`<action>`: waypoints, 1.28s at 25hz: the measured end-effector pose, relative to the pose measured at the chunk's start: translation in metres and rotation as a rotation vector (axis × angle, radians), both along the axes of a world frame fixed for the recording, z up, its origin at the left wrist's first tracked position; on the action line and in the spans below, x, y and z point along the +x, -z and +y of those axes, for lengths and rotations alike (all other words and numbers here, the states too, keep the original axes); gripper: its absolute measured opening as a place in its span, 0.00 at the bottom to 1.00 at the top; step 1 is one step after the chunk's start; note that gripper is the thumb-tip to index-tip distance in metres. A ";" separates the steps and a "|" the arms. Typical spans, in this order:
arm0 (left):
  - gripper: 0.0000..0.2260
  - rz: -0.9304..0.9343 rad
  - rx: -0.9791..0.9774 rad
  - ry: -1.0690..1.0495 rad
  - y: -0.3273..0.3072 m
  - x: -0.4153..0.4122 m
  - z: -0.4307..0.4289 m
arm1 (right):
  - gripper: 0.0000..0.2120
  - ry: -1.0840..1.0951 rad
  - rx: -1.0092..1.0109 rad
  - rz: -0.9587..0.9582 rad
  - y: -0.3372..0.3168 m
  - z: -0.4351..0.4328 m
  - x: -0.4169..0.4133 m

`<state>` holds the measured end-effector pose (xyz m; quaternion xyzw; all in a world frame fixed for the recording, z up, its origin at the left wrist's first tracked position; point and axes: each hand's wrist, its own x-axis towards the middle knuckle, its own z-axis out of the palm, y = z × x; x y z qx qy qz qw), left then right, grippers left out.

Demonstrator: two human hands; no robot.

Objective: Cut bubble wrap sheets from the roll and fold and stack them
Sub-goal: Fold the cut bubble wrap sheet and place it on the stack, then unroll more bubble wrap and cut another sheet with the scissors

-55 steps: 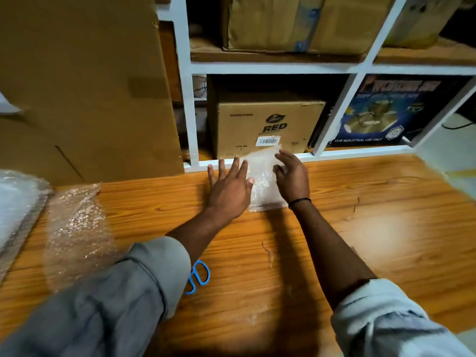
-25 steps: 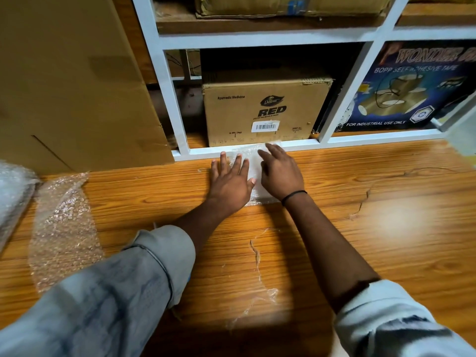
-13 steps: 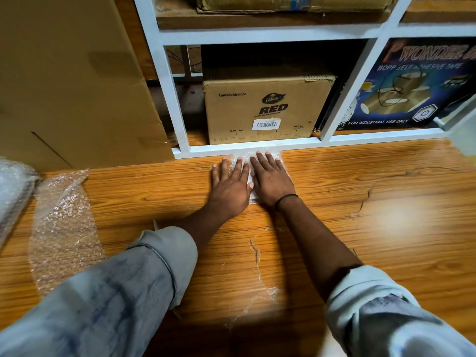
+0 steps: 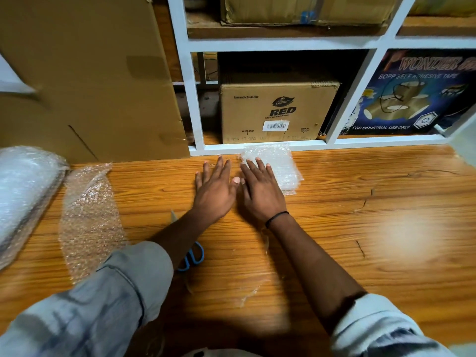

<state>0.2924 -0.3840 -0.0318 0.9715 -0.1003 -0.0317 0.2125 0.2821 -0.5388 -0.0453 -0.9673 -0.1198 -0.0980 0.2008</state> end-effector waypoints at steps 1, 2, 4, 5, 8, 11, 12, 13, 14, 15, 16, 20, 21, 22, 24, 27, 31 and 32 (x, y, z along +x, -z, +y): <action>0.28 -0.002 -0.002 -0.016 -0.002 -0.006 0.009 | 0.25 -0.016 -0.001 0.002 0.000 0.009 -0.009; 0.28 -0.002 -0.006 -0.032 -0.004 -0.012 0.019 | 0.24 -0.028 -0.003 0.002 0.001 0.019 -0.017; 0.28 0.003 -0.015 -0.050 -0.004 -0.024 0.037 | 0.23 -0.038 0.001 0.003 0.005 0.037 -0.032; 0.27 0.007 -0.015 -0.050 -0.003 -0.031 0.048 | 0.23 -0.032 0.018 0.004 0.007 0.046 -0.039; 0.26 -0.009 -0.010 -0.035 -0.002 -0.051 0.081 | 0.22 0.016 0.107 0.050 0.011 0.072 -0.059; 0.25 -0.040 -0.013 -0.049 0.003 -0.082 0.127 | 0.22 0.028 0.173 0.094 0.017 0.110 -0.086; 0.25 -0.045 0.002 -0.064 0.008 -0.095 0.144 | 0.22 0.025 0.183 0.095 0.019 0.124 -0.096; 0.26 -0.040 0.016 -0.085 0.015 -0.109 0.162 | 0.21 0.022 0.191 0.094 0.021 0.139 -0.105; 0.27 -0.026 0.022 -0.106 0.022 -0.123 0.178 | 0.21 0.021 0.201 0.097 0.023 0.153 -0.116; 0.29 -0.008 0.025 -0.122 0.030 -0.136 0.193 | 0.21 0.020 0.210 0.100 0.025 0.166 -0.126; 0.29 0.005 0.037 -0.132 0.037 -0.150 0.210 | 0.21 0.014 0.217 0.092 0.027 0.181 -0.137; 0.31 0.029 0.149 -0.073 0.062 -0.197 0.263 | 0.19 -0.048 0.186 0.027 0.041 0.236 -0.178; 0.32 0.034 0.165 -0.064 0.065 -0.204 0.271 | 0.18 -0.066 0.164 0.032 0.044 0.246 -0.188; 0.32 0.040 0.177 -0.058 0.067 -0.209 0.276 | 0.18 -0.079 0.141 0.035 0.047 0.254 -0.196; 0.36 0.049 0.208 -0.017 0.070 -0.214 0.288 | 0.18 -0.093 0.103 0.043 0.054 0.270 -0.214; 0.37 0.030 0.250 0.135 0.074 -0.209 0.315 | 0.21 -0.041 0.054 0.089 0.060 0.292 -0.237; 0.35 0.047 0.261 0.307 0.070 -0.190 0.342 | 0.25 -0.002 -0.007 0.140 0.059 0.310 -0.258; 0.35 0.059 0.263 0.321 0.068 -0.188 0.344 | 0.26 -0.009 -0.015 0.145 0.059 0.311 -0.261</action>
